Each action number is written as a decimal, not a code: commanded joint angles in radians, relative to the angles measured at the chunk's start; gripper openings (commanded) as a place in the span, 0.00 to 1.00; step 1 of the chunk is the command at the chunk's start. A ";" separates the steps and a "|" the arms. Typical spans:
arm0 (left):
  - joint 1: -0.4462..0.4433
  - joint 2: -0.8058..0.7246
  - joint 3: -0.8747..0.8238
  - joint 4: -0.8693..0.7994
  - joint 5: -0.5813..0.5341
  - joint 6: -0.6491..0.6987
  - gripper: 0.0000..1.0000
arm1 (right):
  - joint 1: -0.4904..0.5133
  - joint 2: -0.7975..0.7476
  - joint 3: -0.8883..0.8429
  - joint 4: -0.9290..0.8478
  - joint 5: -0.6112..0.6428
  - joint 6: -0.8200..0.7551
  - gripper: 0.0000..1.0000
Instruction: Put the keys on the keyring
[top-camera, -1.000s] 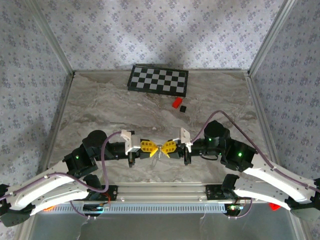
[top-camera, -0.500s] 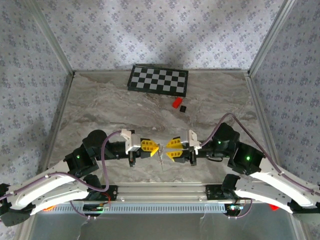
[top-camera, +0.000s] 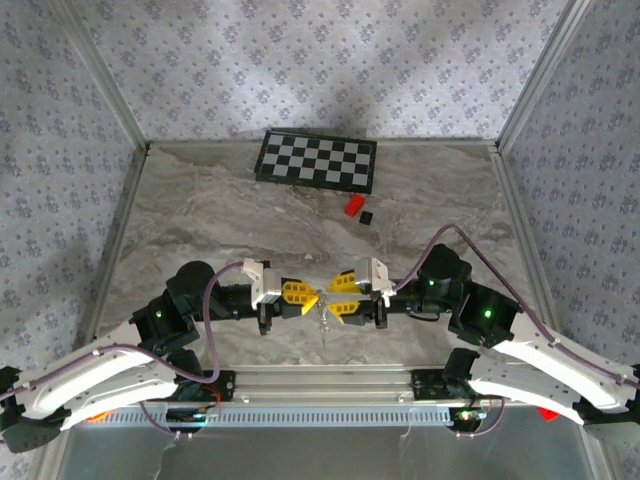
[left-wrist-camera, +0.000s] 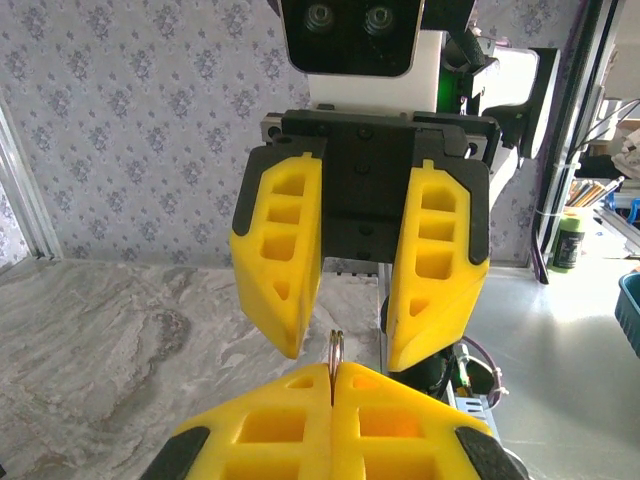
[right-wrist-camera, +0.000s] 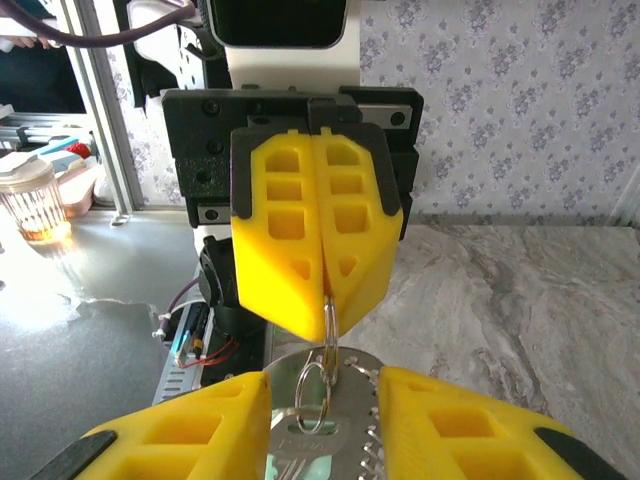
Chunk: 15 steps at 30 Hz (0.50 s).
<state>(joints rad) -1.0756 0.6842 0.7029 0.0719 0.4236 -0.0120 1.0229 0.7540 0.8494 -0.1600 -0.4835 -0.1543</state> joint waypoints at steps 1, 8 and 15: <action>0.000 -0.021 0.001 0.074 0.026 -0.013 0.00 | -0.004 0.011 0.020 0.050 0.011 -0.007 0.33; 0.000 -0.035 -0.003 0.071 0.025 -0.016 0.00 | -0.003 0.031 0.026 0.058 0.010 -0.008 0.21; 0.000 -0.026 0.001 0.068 0.021 -0.011 0.00 | -0.002 0.038 0.029 0.070 -0.005 -0.007 0.14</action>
<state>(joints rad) -1.0737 0.6636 0.6971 0.0807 0.4259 -0.0132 1.0233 0.7887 0.8494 -0.1223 -0.4870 -0.1574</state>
